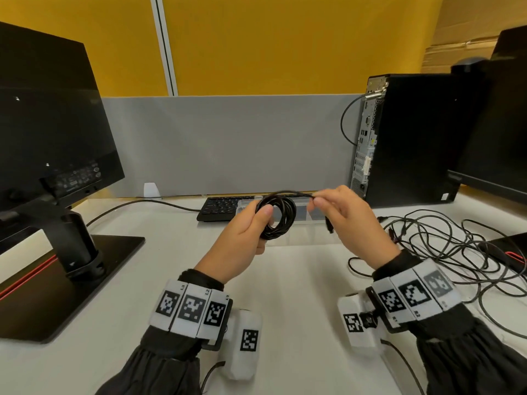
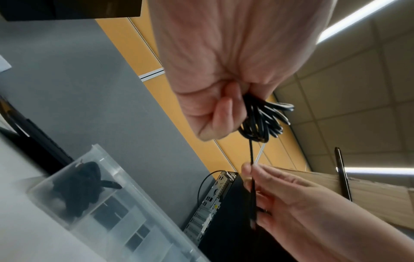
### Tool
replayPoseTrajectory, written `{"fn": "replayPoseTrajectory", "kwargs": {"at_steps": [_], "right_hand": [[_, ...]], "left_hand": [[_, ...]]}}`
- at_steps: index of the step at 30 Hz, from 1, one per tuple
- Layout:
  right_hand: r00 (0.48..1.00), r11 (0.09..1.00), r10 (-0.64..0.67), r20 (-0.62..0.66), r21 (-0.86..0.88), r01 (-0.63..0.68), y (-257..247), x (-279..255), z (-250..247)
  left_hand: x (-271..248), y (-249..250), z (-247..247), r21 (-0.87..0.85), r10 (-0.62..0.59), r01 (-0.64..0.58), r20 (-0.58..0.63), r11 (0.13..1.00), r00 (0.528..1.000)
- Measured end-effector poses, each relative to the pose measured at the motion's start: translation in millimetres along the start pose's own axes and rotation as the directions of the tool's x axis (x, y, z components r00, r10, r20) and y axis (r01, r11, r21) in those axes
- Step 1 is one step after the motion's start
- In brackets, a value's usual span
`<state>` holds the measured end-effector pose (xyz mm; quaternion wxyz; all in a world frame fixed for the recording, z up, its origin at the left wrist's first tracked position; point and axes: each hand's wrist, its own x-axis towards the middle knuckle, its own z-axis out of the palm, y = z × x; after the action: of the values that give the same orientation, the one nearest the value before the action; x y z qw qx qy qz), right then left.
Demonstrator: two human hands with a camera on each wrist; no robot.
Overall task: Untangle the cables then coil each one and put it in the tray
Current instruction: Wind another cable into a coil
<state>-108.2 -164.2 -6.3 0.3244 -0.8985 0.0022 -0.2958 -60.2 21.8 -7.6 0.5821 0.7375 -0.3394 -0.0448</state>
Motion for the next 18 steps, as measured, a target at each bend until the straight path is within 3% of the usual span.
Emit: {"fn": "replayPoseTrajectory", "kwargs": {"at_steps": [2, 3, 5, 7, 10, 15, 18], "right_hand": [[0.997, 0.913, 0.067, -0.043, 0.406, -0.044, -9.0, 3.9, 8.1], [0.994, 0.802, 0.104, -0.017, 0.592, -0.074, -12.9, 5.4, 12.5], [0.986, 0.576, 0.146, 0.082, 0.803, -0.152, -19.6, 8.1, 20.0], [0.973, 0.456, 0.159, 0.168, 0.861, -0.224, -22.4, 11.1, 27.3], [0.961, 0.409, 0.158, 0.226, 0.871, -0.272, -24.8, 14.1, 37.0], [0.919, 0.257, 0.131, 0.373, 0.882, -0.395, -31.8, 7.2, 44.4], [0.905, 0.242, 0.129, 0.406, 0.872, -0.425, -34.0, 4.1, 41.6]], "left_hand": [[0.5, 1.5, -1.1, -0.071, 0.008, -0.008, -0.006, 0.997, 1.0], [0.6, 1.8, -1.0, -0.083, 0.02, -0.021, -0.007, 0.996, 1.0], [-0.1, 2.1, 0.5, -0.051, 0.048, -0.049, -0.026, 0.997, 0.999], [-0.4, 1.6, 1.8, -0.015, 0.064, -0.065, -0.061, 0.998, 0.996], [0.8, -0.3, 2.0, -0.047, 0.041, -0.045, -0.081, 0.998, 0.996], [5.9, -6.6, -0.5, -0.04, -0.015, 0.012, -0.099, 0.999, 0.995], [6.8, -8.2, -1.1, 0.013, -0.011, 0.013, -0.105, 1.0, 0.994]]}}
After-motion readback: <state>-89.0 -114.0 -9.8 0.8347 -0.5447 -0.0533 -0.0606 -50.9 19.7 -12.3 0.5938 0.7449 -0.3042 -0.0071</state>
